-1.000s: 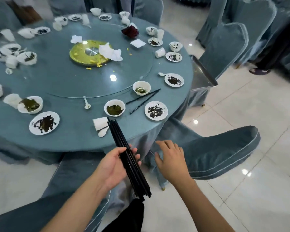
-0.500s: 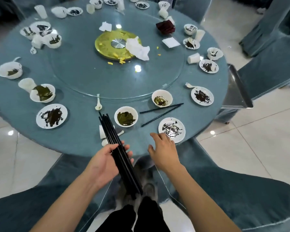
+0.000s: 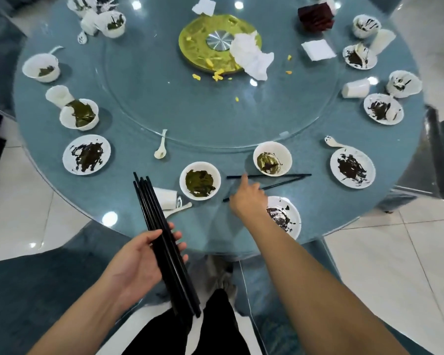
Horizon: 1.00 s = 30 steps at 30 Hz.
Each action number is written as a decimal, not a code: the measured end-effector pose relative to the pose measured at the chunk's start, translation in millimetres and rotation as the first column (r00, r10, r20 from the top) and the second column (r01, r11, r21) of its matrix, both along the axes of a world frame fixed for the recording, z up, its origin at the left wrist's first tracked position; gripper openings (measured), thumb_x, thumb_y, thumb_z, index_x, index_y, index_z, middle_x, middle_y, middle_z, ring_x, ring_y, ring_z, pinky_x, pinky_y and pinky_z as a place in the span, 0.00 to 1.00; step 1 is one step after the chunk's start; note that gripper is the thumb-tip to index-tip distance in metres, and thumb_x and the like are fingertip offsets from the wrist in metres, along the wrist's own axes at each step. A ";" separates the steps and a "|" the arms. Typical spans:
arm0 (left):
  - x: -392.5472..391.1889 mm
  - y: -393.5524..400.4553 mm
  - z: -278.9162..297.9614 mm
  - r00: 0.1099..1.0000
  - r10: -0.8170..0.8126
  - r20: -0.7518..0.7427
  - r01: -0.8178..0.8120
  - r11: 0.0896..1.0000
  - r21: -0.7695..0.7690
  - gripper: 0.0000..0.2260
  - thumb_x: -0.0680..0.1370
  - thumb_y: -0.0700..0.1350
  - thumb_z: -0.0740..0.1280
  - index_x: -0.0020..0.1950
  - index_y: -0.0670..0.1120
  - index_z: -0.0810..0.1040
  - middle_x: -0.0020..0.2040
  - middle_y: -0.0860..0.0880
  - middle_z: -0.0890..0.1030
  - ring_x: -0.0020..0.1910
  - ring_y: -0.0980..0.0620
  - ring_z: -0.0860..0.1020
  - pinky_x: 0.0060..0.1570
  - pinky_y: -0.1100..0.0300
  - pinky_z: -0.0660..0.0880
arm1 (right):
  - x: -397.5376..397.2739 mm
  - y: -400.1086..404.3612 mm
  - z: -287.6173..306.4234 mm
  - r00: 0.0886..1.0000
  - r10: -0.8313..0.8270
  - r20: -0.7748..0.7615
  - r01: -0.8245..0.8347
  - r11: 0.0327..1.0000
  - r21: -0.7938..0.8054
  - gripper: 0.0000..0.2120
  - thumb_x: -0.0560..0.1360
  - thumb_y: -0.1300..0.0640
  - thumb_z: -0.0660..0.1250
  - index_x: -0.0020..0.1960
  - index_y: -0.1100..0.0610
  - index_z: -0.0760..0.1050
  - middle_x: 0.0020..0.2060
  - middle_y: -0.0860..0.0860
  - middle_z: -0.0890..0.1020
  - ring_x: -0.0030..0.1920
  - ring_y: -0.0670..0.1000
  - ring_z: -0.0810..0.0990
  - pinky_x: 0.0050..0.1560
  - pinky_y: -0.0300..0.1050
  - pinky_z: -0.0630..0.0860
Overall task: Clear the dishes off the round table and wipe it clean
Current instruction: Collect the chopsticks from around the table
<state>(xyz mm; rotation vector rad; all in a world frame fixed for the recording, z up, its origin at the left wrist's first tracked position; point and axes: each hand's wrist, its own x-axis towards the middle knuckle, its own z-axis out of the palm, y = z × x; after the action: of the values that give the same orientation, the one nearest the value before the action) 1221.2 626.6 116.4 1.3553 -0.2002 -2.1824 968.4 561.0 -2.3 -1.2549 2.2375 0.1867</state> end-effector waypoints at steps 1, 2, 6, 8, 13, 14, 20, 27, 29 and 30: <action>-0.3 -0.2 0.6 1.000 0.007 0.010 -0.007 1.000 0.003 0.16 0.75 0.43 0.63 0.62 0.42 0.78 0.50 0.43 0.82 0.52 0.42 0.80 0.55 0.44 0.81 | -1.5 -5.4 -2.8 1.000 -0.022 -0.001 0.022 1.000 0.011 0.37 0.80 0.49 0.61 0.81 0.53 0.45 0.71 0.63 0.65 0.68 0.64 0.70 0.67 0.57 0.69; 0.0 -0.2 1.0 1.000 0.016 0.018 -0.016 1.000 0.003 0.17 0.75 0.43 0.63 0.63 0.42 0.78 0.49 0.43 0.82 0.52 0.42 0.80 0.56 0.43 0.81 | -2.7 -9.7 -5.2 0.999 -0.046 -0.002 0.046 0.999 0.016 0.36 0.80 0.49 0.61 0.81 0.54 0.46 0.71 0.63 0.64 0.68 0.64 0.70 0.66 0.56 0.69; 3.7 -2.0 2.1 0.999 0.031 0.022 -0.031 0.999 0.008 0.16 0.76 0.43 0.63 0.63 0.42 0.77 0.49 0.43 0.82 0.51 0.42 0.79 0.59 0.42 0.77 | -0.3 -16.4 -7.8 0.994 -0.096 -0.051 0.095 0.995 -0.021 0.26 0.80 0.53 0.60 0.74 0.61 0.60 0.67 0.61 0.67 0.65 0.63 0.72 0.63 0.55 0.72; 6.8 -5.3 -0.6 0.999 0.036 0.022 -0.037 0.999 0.025 0.17 0.76 0.43 0.63 0.64 0.41 0.77 0.49 0.42 0.82 0.51 0.41 0.80 0.61 0.41 0.75 | 6.5 -13.0 -6.7 0.993 -0.066 -0.100 0.063 0.997 -0.034 0.23 0.80 0.54 0.59 0.73 0.63 0.63 0.67 0.61 0.69 0.65 0.61 0.72 0.64 0.53 0.71; 13.2 -15.1 -1.4 1.000 -0.014 -0.005 0.015 0.999 0.036 0.17 0.76 0.43 0.63 0.64 0.40 0.78 0.50 0.42 0.82 0.49 0.42 0.80 0.61 0.41 0.75 | 38.8 11.9 -8.1 0.988 -0.015 -0.151 0.005 0.998 -0.066 0.20 0.81 0.54 0.57 0.70 0.63 0.67 0.65 0.59 0.72 0.64 0.59 0.73 0.63 0.52 0.70; 15.2 -17.1 -1.1 1.000 -0.024 -0.012 0.025 0.999 0.031 0.17 0.76 0.43 0.63 0.63 0.41 0.78 0.49 0.42 0.82 0.49 0.42 0.80 0.61 0.41 0.75 | 48.0 19.5 -9.8 0.988 -0.008 -0.152 -0.003 0.997 -0.075 0.20 0.81 0.53 0.57 0.69 0.62 0.68 0.64 0.59 0.73 0.63 0.59 0.73 0.63 0.52 0.70; 32.8 -24.2 1.3 0.995 -0.095 -0.028 0.095 0.995 0.012 0.14 0.78 0.43 0.62 0.60 0.41 0.78 0.46 0.43 0.83 0.46 0.43 0.80 0.54 0.43 0.79 | 104.1 72.3 -17.5 0.988 0.051 -0.147 -0.071 0.988 -0.135 0.15 0.78 0.54 0.62 0.62 0.60 0.71 0.58 0.58 0.76 0.59 0.60 0.75 0.60 0.53 0.70; 48.8 -22.5 -7.6 0.987 -0.144 -0.066 0.148 0.988 0.048 0.15 0.75 0.43 0.64 0.61 0.42 0.78 0.46 0.43 0.83 0.45 0.42 0.80 0.55 0.42 0.77 | 125.9 109.2 -29.3 0.977 -0.015 -0.212 -0.046 0.958 -0.283 0.14 0.62 0.59 0.79 0.42 0.56 0.76 0.38 0.55 0.77 0.36 0.58 0.77 0.34 0.52 0.75; 51.5 -21.9 -9.2 0.986 -0.151 -0.075 0.155 0.987 0.047 0.16 0.75 0.43 0.64 0.61 0.42 0.78 0.46 0.43 0.83 0.45 0.42 0.80 0.55 0.42 0.77 | 117.6 106.0 -29.7 0.975 -0.070 -0.212 0.012 0.965 -0.263 0.11 0.64 0.61 0.77 0.42 0.57 0.76 0.38 0.56 0.77 0.37 0.59 0.78 0.36 0.52 0.75; 53.3 -22.0 -10.5 0.985 -0.152 -0.077 0.156 0.987 0.044 0.15 0.75 0.43 0.64 0.61 0.42 0.78 0.47 0.43 0.83 0.46 0.42 0.80 0.55 0.42 0.77 | 111.4 103.1 -31.5 0.971 -0.103 -0.213 0.047 0.966 -0.254 0.09 0.67 0.62 0.75 0.43 0.58 0.76 0.39 0.57 0.78 0.39 0.60 0.78 0.37 0.53 0.75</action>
<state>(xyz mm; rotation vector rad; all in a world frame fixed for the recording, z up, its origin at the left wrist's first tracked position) 1274.5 604.6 105.9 1.3233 -0.2308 -2.3760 1079.8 664.1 -33.8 -1.3293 2.5639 0.0195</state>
